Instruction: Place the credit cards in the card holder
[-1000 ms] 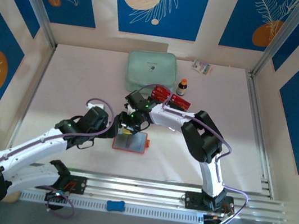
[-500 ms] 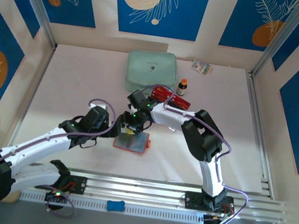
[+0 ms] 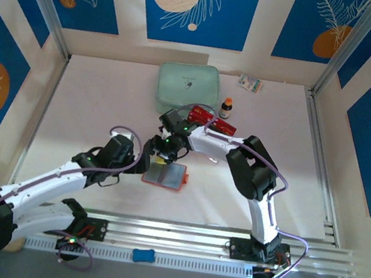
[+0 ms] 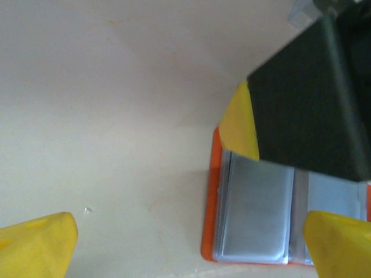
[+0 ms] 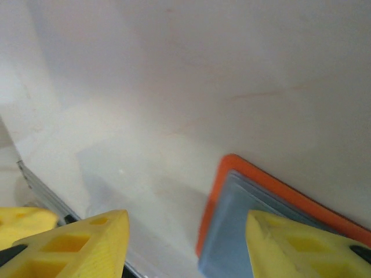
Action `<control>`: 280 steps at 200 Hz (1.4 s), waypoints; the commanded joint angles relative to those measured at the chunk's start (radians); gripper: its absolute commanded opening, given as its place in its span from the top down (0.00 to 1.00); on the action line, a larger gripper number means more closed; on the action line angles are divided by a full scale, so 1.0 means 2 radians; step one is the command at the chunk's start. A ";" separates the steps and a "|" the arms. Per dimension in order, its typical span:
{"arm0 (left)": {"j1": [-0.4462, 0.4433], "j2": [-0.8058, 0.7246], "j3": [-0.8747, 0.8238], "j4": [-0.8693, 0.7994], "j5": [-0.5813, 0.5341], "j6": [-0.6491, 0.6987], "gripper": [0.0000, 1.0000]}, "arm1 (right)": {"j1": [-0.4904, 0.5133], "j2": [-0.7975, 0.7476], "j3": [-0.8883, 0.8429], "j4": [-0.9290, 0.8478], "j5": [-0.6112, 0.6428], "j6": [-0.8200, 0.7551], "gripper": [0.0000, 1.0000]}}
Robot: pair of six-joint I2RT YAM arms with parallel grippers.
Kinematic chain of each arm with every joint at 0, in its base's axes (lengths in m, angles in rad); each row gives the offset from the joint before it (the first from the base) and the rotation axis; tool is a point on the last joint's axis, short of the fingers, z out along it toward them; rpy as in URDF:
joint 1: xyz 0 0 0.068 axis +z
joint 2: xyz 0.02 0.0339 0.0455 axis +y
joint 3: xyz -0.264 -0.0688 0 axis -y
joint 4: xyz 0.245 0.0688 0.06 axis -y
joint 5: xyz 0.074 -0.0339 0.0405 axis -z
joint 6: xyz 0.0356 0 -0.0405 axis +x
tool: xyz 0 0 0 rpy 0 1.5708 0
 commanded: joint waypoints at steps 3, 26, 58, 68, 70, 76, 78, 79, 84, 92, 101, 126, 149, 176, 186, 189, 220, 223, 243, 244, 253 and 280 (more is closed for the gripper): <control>-0.002 -0.027 -0.003 -0.021 0.010 -0.002 0.00 | -0.005 -0.026 0.008 0.014 -0.023 0.006 0.44; -0.002 -0.036 0.001 -0.024 0.012 -0.002 0.00 | -0.010 -0.037 0.003 0.014 -0.024 0.004 0.44; -0.002 -0.020 0.007 -0.015 0.028 0.001 0.00 | -0.020 -0.075 -0.012 -0.003 -0.004 -0.010 0.45; -0.001 -0.011 0.010 -0.012 0.032 0.002 0.00 | -0.023 -0.090 -0.020 -0.015 0.009 -0.019 0.45; -0.002 -0.010 0.011 -0.011 0.033 0.003 0.00 | -0.023 -0.094 -0.024 -0.017 0.012 -0.021 0.45; -0.002 -0.005 0.013 -0.009 0.035 0.003 0.00 | -0.025 -0.105 -0.031 -0.027 0.022 -0.027 0.44; -0.002 -0.003 0.013 -0.009 0.035 0.003 0.00 | -0.026 -0.109 -0.034 -0.030 0.026 -0.029 0.45; -0.002 -0.002 0.014 -0.008 0.036 0.003 0.00 | -0.026 -0.111 -0.035 -0.032 0.028 -0.030 0.45; -0.002 0.002 0.016 -0.006 0.036 0.004 0.00 | -0.027 -0.121 -0.042 -0.042 0.037 -0.036 0.45; -0.001 0.008 0.019 -0.004 0.036 0.005 0.00 | -0.028 -0.136 -0.054 -0.059 0.055 -0.044 0.45; -0.002 0.014 0.022 -0.002 0.035 0.006 0.00 | -0.027 -0.153 -0.066 -0.080 0.079 -0.054 0.44; -0.002 0.033 0.033 0.003 0.032 0.009 0.00 | -0.023 -0.193 -0.103 -0.142 0.154 -0.078 0.44; -0.002 0.054 0.046 0.000 0.027 0.014 0.00 | -0.016 -0.213 -0.135 -0.175 0.193 -0.083 0.44; -0.001 0.075 0.061 -0.001 0.027 0.019 0.00 | -0.002 -0.212 -0.156 -0.192 0.216 -0.083 0.44; -0.002 0.081 0.064 0.000 0.027 0.020 0.00 | 0.002 -0.206 -0.158 -0.195 0.221 -0.083 0.44; -0.002 0.083 0.066 0.000 0.027 0.020 0.00 | 0.003 -0.204 -0.159 -0.195 0.223 -0.084 0.44; -0.002 0.099 0.073 0.004 0.032 0.022 0.00 | 0.004 -0.183 -0.160 -0.184 0.228 -0.087 0.44; -0.001 0.101 0.073 0.005 0.033 0.022 0.00 | 0.004 -0.182 -0.160 -0.184 0.228 -0.087 0.45; -0.002 0.109 0.077 0.004 0.036 0.023 0.00 | 0.001 -0.173 -0.160 -0.174 0.222 -0.091 0.49; -0.002 0.110 0.077 0.004 0.036 0.023 0.00 | 0.001 -0.172 -0.160 -0.174 0.222 -0.092 0.49; -0.003 0.113 0.078 0.005 0.038 0.023 0.00 | -0.001 -0.169 -0.162 -0.171 0.218 -0.093 0.52; -0.003 0.120 0.078 0.007 0.042 0.024 0.00 | -0.006 -0.167 -0.167 -0.167 0.217 -0.095 0.67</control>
